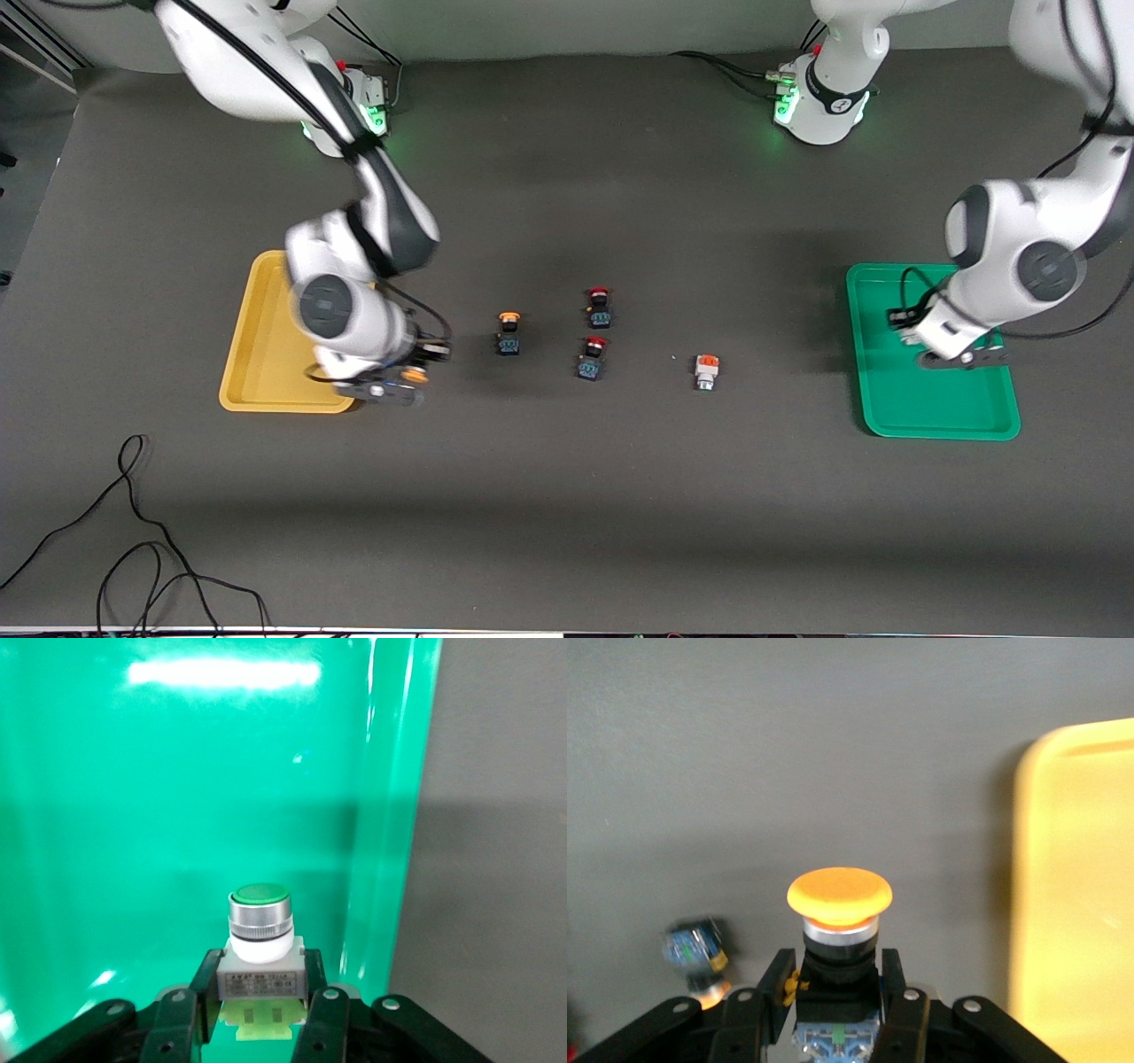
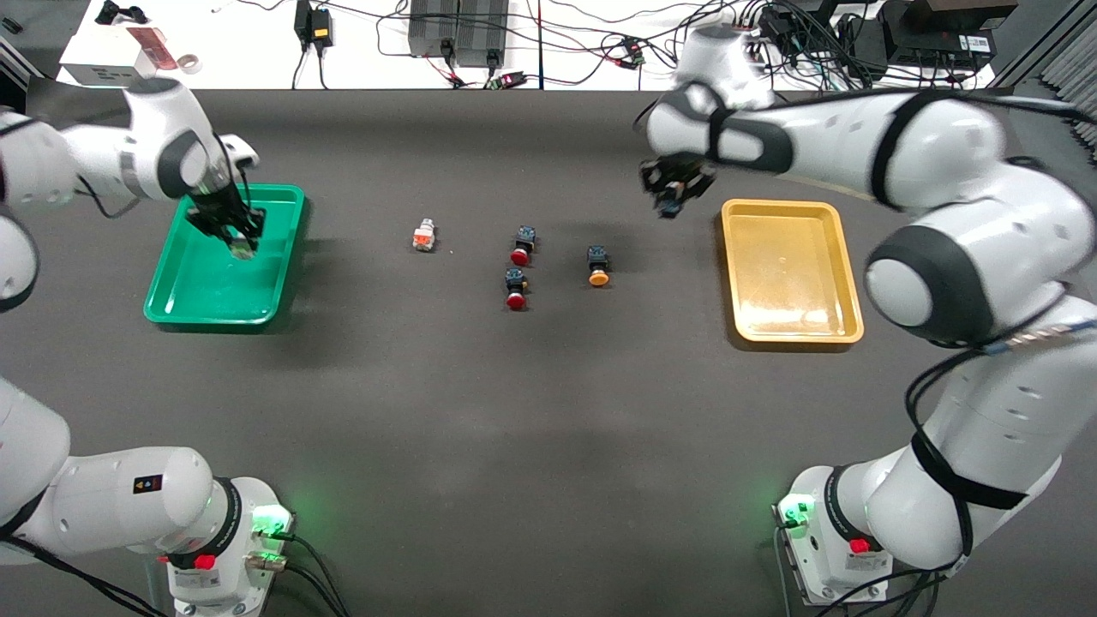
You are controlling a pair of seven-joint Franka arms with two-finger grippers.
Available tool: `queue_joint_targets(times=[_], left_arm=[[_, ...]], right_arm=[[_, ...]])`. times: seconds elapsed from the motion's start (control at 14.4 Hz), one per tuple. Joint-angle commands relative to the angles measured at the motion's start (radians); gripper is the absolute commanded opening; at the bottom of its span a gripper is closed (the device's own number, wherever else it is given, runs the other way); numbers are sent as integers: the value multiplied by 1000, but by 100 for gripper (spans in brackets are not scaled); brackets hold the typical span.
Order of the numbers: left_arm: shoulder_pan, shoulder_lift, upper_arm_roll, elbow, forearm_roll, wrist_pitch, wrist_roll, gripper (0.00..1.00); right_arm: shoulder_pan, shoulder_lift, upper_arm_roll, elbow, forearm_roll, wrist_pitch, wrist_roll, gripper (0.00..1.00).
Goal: Place green and yellow buttons in trays
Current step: 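Carry the green button to the green tray while the right gripper carries yellow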
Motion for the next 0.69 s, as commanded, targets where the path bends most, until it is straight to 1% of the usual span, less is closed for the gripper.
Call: queue_joint_targets(times=[0.0,0.07,0.14,0.21,0.28,0.35,0.42,0.56,0.63], left_arm=[[6,23,0,16,23,30,8,28],[9,27,-2,22,23,33,8,33],[9,30,-2,31,25,33,12,61],[8,30,-2,50,25,17,30,100],[9,20,-4,70,23,-3,50,100],[11,-2,-4,109,23,-75,64,100],[11,-17,-5,175,20,-184,95,100],[9,-20,-8,354,-10,-435,155,100],[8,-13,-10,428,-39,-508,156,100]], right_arm=[[-2,-129,-84,-33,-6,-138,-150,0],[-2,-145,-130,-40,-3,-171,-220,0],[0,-153,-175,-50,-3,-187,-291,0],[0,-156,-210,-75,0,-181,-360,0],[0,-153,-242,-99,3,-161,-409,0],[0,-153,-259,-143,2,-111,-445,0],[1,-157,-276,-211,3,-33,-488,0],[6,-153,-281,-327,3,140,-528,0],[4,-140,-280,-381,2,237,-536,0]])
